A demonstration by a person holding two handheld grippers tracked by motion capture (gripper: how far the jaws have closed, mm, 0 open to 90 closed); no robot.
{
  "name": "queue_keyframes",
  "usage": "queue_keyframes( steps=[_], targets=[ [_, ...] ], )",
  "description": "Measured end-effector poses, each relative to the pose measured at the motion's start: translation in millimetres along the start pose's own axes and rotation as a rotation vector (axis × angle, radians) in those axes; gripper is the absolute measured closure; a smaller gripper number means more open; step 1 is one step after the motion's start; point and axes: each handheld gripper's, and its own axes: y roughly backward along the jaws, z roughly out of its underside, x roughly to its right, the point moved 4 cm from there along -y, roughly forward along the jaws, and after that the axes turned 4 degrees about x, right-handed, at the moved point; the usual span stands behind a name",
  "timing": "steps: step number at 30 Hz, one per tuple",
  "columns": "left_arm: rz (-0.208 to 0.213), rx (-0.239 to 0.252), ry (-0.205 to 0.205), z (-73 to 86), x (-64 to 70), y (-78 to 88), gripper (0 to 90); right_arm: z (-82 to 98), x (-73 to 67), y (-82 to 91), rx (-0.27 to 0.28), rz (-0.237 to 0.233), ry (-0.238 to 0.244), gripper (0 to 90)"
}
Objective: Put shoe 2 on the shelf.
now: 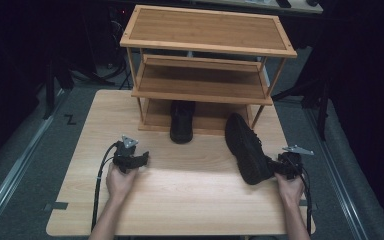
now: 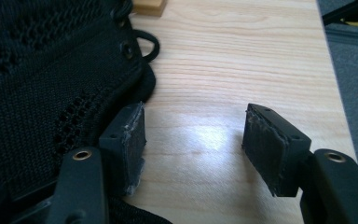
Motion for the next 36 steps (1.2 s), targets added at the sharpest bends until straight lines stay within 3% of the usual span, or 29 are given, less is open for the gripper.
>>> queue_keyframes(
  steps=[3,5,12,13,21,36],
  targets=[
    [0.001,0.0,0.001,0.0,-0.1,0.0,33.0,-2.7,-5.8,-1.8,-0.005,-0.019,0.032,42.6],
    [0.001,0.0,0.001,0.0,0.0,0.0,32.9,-1.9,-5.6,-1.7,-0.006,-0.031,0.013,42.4],
    [0.003,0.0,0.001,0.0,-0.1,0.0,32.6,-2.7,-10.0,3.3,-0.012,-0.079,0.028,44.2],
    [0.003,0.0,0.001,0.0,-0.1,0.0,32.5,-2.4,-14.2,4.4,-0.018,-0.12,0.033,43.0],
    [0.004,0.0,0.002,0.0,0.0,0.0,32.5,-0.6,-32.2,5.8,-0.018,-0.212,0.051,41.0],
    [0.006,0.001,0.005,0.0,-0.3,0.0,32.4,-2.1,-53.0,7.3,0.018,-0.266,0.074,40.6]
  ],
)
